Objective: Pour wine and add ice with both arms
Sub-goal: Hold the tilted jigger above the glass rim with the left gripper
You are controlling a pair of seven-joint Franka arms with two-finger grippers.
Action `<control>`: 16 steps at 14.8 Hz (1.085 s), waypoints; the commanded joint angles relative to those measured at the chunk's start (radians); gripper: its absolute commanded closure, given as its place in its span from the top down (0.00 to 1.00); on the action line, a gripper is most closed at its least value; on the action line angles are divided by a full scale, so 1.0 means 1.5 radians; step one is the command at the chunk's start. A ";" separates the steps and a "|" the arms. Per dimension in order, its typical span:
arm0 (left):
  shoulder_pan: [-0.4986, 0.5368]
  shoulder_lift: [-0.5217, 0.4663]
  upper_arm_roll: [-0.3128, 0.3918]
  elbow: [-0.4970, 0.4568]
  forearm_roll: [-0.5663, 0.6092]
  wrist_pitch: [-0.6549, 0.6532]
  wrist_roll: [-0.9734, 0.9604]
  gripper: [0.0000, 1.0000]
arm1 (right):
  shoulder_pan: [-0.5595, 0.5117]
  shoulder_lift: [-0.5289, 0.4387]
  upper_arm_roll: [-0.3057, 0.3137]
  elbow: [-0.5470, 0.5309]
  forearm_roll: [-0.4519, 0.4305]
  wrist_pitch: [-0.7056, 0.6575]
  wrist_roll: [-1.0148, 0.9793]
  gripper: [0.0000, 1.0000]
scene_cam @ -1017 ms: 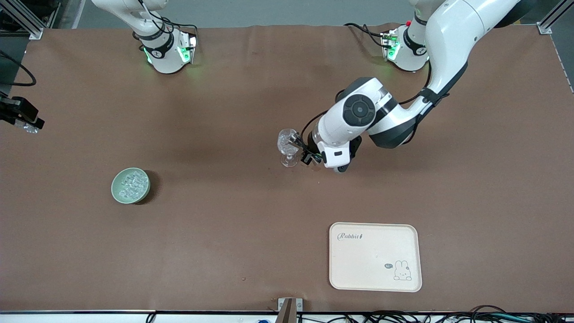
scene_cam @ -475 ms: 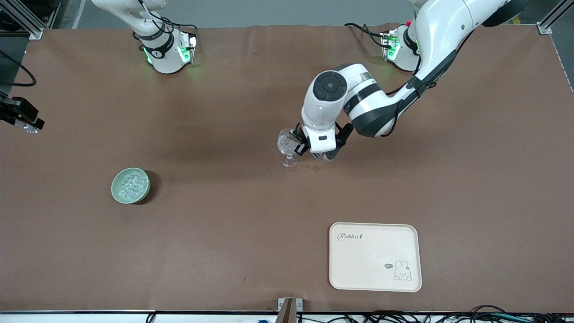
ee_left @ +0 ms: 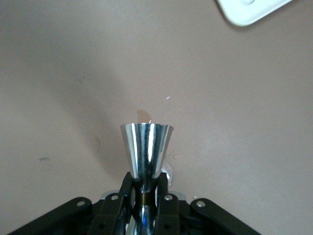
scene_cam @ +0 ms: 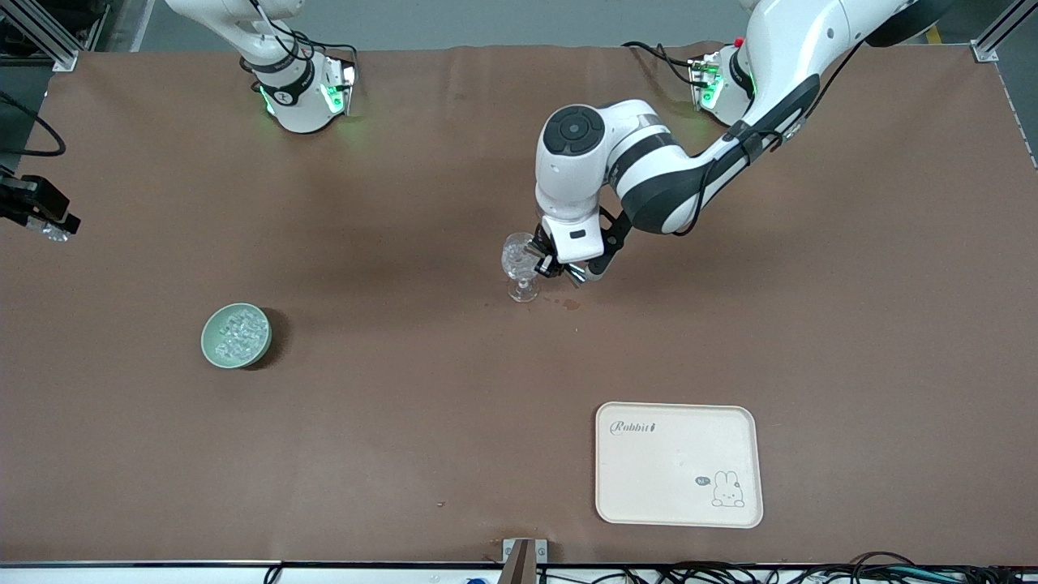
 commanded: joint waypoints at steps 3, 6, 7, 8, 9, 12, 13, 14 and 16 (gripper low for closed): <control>-0.002 -0.008 -0.029 0.005 0.089 -0.042 -0.048 0.00 | -0.006 -0.022 0.005 -0.023 -0.002 0.006 0.008 0.04; -0.017 -0.006 -0.035 0.004 0.130 -0.077 -0.052 0.00 | -0.006 -0.022 0.005 -0.023 -0.002 0.006 0.009 0.04; -0.022 -0.006 -0.036 0.003 0.135 -0.081 -0.052 0.00 | -0.006 -0.022 0.005 -0.023 -0.002 0.006 0.008 0.04; -0.029 -0.006 -0.037 0.003 0.143 -0.084 -0.052 0.00 | -0.006 -0.022 0.005 -0.023 -0.002 0.007 0.009 0.04; -0.035 -0.006 -0.038 0.001 0.167 -0.091 -0.051 0.00 | -0.006 -0.022 0.005 -0.023 -0.002 0.006 0.009 0.04; -0.056 -0.003 -0.037 0.002 0.198 -0.115 -0.052 0.00 | -0.005 -0.022 0.005 -0.022 -0.002 0.005 0.009 0.04; -0.058 -0.004 -0.038 0.001 0.205 -0.117 -0.052 0.00 | -0.005 -0.022 0.005 -0.022 -0.002 0.005 0.009 0.04; -0.064 -0.004 -0.037 0.000 0.218 -0.125 -0.052 0.00 | -0.005 -0.022 0.005 -0.022 -0.002 0.005 0.009 0.04; -0.071 -0.003 -0.037 0.000 0.237 -0.143 -0.053 0.00 | -0.005 -0.022 0.006 -0.022 -0.002 0.001 0.009 0.04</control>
